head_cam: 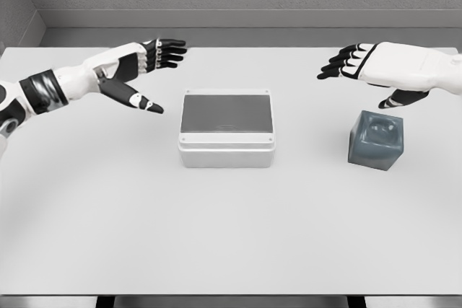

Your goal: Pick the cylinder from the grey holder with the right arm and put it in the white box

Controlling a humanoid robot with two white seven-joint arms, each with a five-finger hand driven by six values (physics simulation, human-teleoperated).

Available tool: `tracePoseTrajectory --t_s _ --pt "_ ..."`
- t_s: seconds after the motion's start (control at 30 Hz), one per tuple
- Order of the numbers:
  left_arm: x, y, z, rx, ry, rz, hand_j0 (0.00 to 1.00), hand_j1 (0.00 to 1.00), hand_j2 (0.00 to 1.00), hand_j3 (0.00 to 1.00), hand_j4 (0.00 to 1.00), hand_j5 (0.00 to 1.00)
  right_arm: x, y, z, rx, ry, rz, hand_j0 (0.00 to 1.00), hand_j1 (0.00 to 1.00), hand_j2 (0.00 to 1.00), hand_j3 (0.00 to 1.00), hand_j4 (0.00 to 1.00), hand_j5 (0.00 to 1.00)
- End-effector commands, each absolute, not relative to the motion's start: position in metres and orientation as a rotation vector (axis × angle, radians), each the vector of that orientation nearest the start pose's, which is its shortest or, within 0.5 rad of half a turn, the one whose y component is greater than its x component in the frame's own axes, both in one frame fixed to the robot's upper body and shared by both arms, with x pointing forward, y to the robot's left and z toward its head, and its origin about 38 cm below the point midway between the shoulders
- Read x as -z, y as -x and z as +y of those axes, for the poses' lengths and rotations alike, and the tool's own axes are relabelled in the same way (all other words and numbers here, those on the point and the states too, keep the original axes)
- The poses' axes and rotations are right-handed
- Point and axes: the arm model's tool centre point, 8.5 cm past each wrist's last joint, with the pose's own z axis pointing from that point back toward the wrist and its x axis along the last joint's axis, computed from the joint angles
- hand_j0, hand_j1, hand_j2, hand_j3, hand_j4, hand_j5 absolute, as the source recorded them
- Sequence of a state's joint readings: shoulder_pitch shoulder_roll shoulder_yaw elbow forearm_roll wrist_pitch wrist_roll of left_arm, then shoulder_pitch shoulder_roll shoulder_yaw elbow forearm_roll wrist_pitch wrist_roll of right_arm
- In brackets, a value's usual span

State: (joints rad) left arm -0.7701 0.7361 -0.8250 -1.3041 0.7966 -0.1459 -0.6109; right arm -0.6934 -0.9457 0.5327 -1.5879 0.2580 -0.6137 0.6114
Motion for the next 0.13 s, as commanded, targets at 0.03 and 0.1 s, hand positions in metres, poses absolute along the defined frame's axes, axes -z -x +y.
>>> tracePoseTrajectory --t_s 0.03,0.1 --pt "-0.2101 -0.4747 0.2910 0.982 0.494 -1.457 1.00 1.00 1.00 1.00 1.00 1.00 -0.2951 -0.4175 -0.3163 2.936 -0.644 2.030 1.00 1.00 1.00 1.00 1.00 1.00" --pt "-0.2051 -0.4734 0.2927 0.976 0.493 -1.448 1.00 1.00 1.00 1.00 1.00 1.00 -0.2933 -0.4174 -0.3153 2.941 -0.635 2.024 1.00 1.00 1.00 1.00 1.00 1.00"
